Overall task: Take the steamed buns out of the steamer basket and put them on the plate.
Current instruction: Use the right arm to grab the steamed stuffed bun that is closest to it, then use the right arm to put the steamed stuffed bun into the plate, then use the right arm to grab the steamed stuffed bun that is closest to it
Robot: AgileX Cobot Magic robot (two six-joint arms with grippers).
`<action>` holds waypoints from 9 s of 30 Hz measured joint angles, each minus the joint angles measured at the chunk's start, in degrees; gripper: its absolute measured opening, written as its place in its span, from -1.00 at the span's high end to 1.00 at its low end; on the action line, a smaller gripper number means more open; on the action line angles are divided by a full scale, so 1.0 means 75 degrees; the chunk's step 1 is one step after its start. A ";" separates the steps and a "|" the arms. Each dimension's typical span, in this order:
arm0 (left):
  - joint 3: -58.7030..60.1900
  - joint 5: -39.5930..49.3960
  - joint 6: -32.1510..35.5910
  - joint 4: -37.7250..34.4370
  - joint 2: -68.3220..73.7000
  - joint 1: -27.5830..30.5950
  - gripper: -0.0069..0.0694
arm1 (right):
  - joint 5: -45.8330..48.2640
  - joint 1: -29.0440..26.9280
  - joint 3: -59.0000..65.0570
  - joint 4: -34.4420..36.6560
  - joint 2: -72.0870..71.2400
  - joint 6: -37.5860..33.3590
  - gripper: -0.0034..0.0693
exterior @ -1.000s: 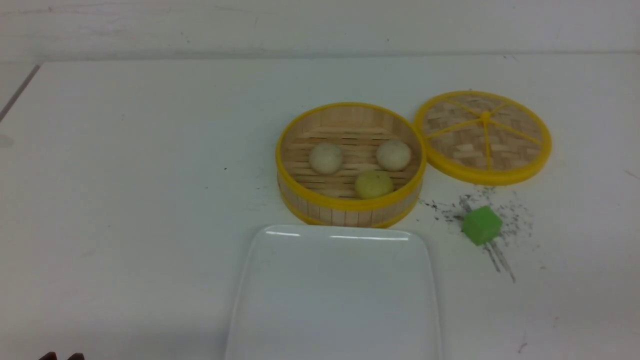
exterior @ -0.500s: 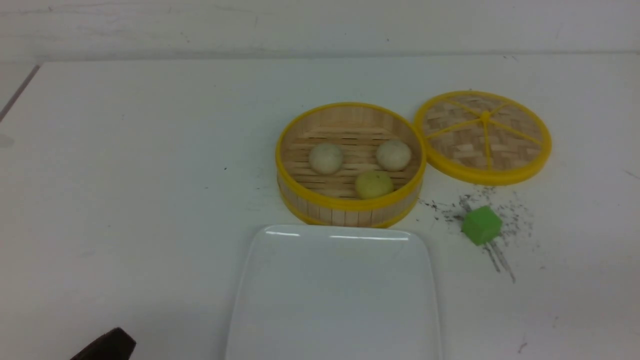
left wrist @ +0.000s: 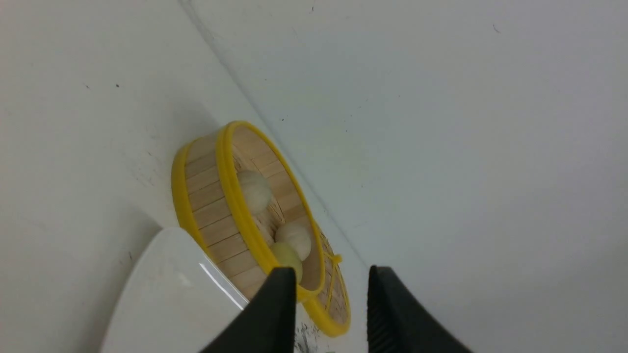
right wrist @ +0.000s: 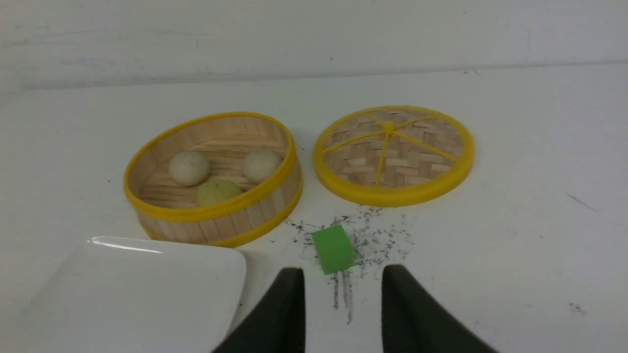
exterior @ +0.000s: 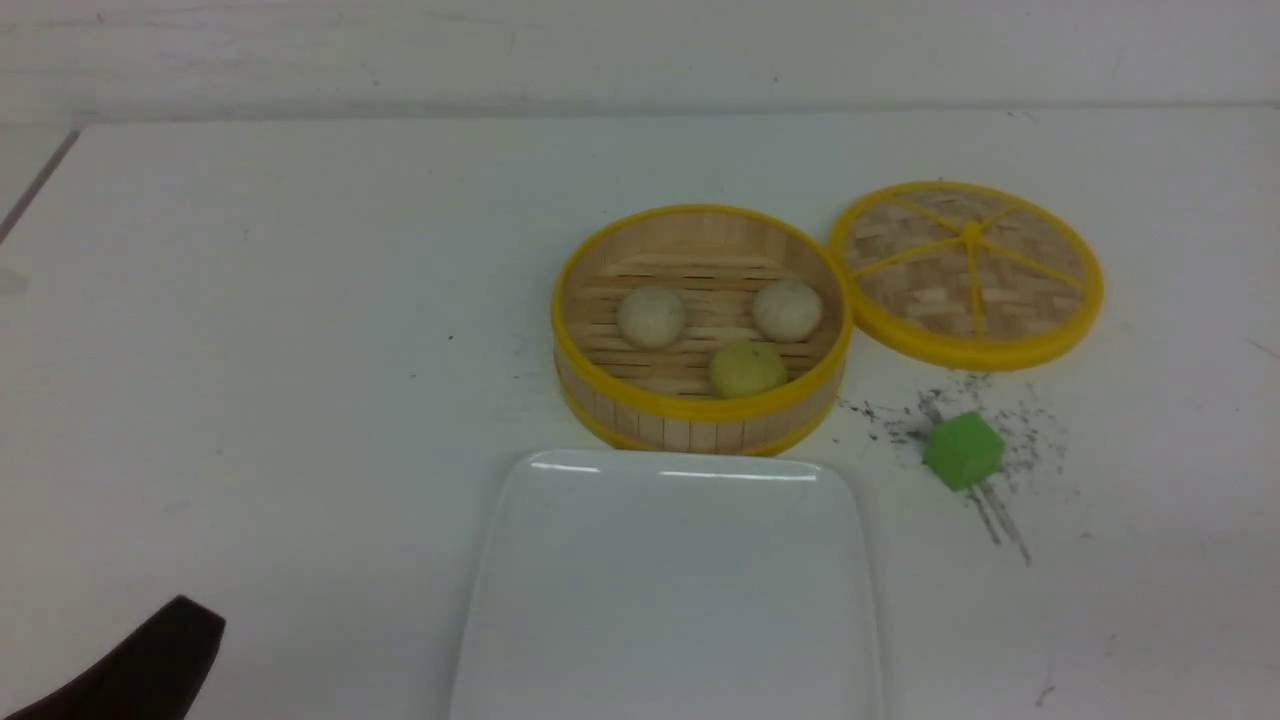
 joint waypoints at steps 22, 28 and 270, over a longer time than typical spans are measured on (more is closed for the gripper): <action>-0.1181 0.0927 0.3657 -0.0649 0.0084 0.0000 0.19 | 0.0625 0.0000 -0.0763 0.3307 0.2404 -0.2603 0.24; -0.1751 0.1298 0.3691 -0.0565 0.1794 0.0000 0.19 | 0.1396 0.0000 -0.1935 0.3426 0.3854 -0.3005 0.24; -0.4896 0.3321 0.6386 -0.0103 0.7180 0.0000 -0.25 | -0.0243 0.3283 -0.8767 -0.0810 1.4871 -0.4106 -0.55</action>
